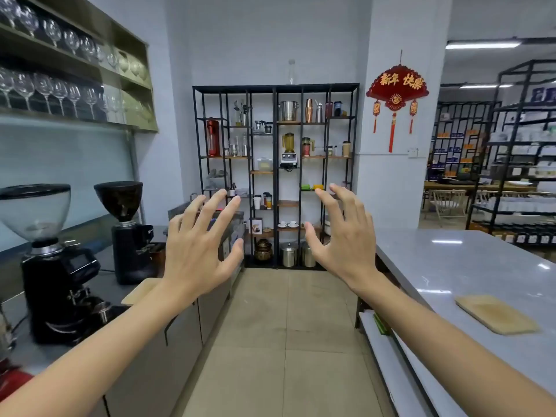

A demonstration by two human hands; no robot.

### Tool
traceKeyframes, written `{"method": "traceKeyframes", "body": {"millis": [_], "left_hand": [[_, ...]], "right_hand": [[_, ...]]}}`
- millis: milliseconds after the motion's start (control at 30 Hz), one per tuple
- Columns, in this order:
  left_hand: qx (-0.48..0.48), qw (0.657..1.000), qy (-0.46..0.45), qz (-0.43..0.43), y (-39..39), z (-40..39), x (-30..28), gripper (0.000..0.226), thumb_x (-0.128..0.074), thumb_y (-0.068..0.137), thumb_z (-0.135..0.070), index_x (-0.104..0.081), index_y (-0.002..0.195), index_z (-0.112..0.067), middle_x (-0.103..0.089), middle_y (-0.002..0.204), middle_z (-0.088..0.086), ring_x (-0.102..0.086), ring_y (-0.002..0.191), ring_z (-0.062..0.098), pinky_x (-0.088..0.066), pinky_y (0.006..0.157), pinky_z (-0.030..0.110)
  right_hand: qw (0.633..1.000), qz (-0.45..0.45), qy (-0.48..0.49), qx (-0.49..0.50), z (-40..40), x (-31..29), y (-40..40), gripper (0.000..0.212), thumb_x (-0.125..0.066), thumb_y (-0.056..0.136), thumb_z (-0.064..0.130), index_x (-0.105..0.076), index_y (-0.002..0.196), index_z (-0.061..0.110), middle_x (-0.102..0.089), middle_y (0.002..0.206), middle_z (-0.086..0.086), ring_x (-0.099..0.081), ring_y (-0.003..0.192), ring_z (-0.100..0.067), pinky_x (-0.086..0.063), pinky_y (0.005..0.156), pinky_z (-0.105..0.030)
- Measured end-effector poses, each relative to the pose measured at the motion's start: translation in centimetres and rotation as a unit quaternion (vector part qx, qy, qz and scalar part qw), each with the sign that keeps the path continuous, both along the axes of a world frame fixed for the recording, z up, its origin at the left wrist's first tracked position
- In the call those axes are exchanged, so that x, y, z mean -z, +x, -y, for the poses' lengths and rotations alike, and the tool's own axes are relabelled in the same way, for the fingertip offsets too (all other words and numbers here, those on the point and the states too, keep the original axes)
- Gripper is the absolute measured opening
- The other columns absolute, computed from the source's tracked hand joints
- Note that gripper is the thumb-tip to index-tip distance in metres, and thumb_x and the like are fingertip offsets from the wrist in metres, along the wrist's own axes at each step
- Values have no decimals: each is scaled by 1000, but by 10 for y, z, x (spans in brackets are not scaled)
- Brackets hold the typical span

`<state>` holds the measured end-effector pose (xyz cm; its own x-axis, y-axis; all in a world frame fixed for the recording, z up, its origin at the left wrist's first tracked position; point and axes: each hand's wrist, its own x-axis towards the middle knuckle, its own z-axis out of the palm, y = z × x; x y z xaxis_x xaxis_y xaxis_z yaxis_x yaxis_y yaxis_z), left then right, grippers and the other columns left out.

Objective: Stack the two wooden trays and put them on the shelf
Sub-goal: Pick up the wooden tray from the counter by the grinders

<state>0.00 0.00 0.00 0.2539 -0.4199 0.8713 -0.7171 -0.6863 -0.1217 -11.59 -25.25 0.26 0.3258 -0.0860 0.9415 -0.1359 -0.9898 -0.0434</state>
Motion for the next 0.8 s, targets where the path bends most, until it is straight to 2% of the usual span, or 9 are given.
{"method": "traceKeyframes", "body": {"millis": [200, 333, 500, 600, 800], "left_hand": [[-34, 999, -8, -21, 54, 17, 20, 66, -49, 89, -48, -45, 151, -24, -44, 157, 2, -44, 140, 30, -40, 100, 44], [-54, 998, -2, -33, 106, 43, 31, 66, -50, 89, -49, -43, 151, -25, -44, 156, 0, -45, 138, 30, -43, 97, 45], [-71, 996, -5, -47, 156, 70, 43, 68, -52, 88, -48, -42, 151, -25, -44, 156, 0, -45, 137, 29, -44, 95, 44], [-98, 993, -4, -71, 192, 89, 55, 69, -53, 87, -47, -42, 151, -24, -44, 156, 1, -46, 136, 28, -45, 93, 44], [-154, 982, 5, -112, 241, 98, 87, 67, -50, 87, -48, -45, 150, -24, -46, 155, 1, -47, 136, 28, -46, 90, 44]], "right_hand": [[999, -17, 30, -39, 20, 24, 69, 57, -60, 90, 49, -51, 142, 26, -50, 146, 0, -47, 138, -20, -52, 101, -39], [998, -24, 32, -56, 45, 38, 130, 56, -61, 89, 49, -54, 139, 25, -54, 141, 1, -50, 134, -19, -52, 95, -37], [996, -43, 36, -75, 68, 50, 187, 53, -61, 89, 51, -58, 135, 26, -55, 140, 2, -51, 132, -19, -52, 98, -36], [992, -71, 44, -91, 85, 60, 229, 51, -62, 88, 51, -59, 132, 26, -55, 138, 3, -52, 129, -17, -53, 91, -34], [982, -121, 52, -133, 99, 93, 304, 51, -61, 88, 51, -62, 132, 25, -58, 139, 2, -53, 131, -18, -53, 90, -35]]}}
